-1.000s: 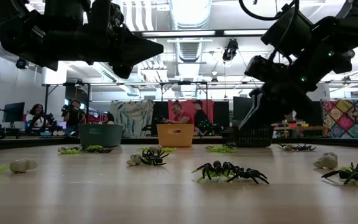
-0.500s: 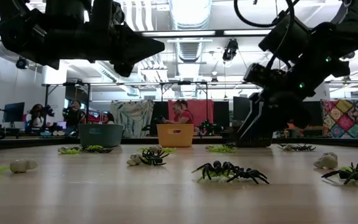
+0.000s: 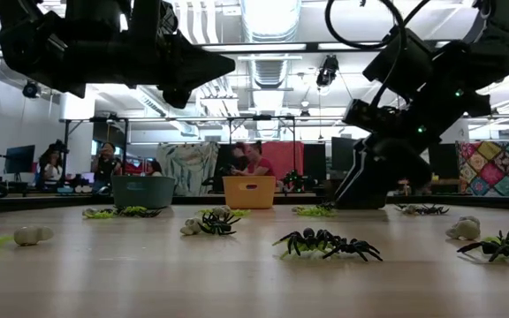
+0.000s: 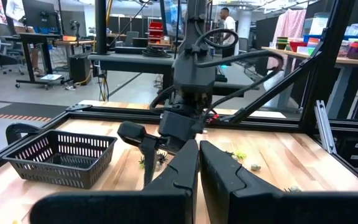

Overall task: Sort Halloween decoration
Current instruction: Put the black spider toy into the orange bin

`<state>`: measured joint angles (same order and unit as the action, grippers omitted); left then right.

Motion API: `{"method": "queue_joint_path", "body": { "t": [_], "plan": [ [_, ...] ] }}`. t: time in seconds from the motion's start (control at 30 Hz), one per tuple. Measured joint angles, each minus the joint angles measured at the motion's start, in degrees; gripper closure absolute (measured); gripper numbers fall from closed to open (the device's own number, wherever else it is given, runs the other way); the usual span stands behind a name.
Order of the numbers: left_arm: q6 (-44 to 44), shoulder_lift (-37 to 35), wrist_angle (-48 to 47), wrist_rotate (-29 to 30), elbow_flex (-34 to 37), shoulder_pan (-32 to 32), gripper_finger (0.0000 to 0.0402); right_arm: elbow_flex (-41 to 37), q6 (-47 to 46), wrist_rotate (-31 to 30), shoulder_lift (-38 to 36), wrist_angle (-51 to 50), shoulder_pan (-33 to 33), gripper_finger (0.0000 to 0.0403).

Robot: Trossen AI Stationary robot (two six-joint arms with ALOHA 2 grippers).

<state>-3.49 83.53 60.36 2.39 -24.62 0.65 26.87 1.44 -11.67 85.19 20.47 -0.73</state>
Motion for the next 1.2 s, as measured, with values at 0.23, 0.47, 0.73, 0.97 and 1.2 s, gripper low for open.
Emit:
{"method": "queue_joint_path", "body": {
  "t": [0.23,0.47,0.73,0.97,1.2],
  "plan": [
    [0.01,0.0,0.0,0.0,0.0,0.02,0.0402,0.0,-0.38,1.7,0.13,0.1,-0.44,0.0258],
    [0.02,0.0,0.0,-0.02,0.0,0.02,0.0402,0.0,-0.67,1.78,0.13,1.53,-0.44,0.0266],
    [0.02,0.0,-0.02,0.0,0.0,0.0,0.0402,0.0,-0.84,1.63,0.15,2.59,-0.44,0.0265],
    [0.0,0.0,-0.04,-0.02,0.0,0.0,0.0402,0.02,-1.05,1.22,2.65,3.98,-0.44,0.0274],
    [0.01,0.0,-0.08,-0.02,0.0,0.02,0.0402,0.02,-1.01,1.22,5.73,7.39,-0.44,0.0286]
  ]
}}
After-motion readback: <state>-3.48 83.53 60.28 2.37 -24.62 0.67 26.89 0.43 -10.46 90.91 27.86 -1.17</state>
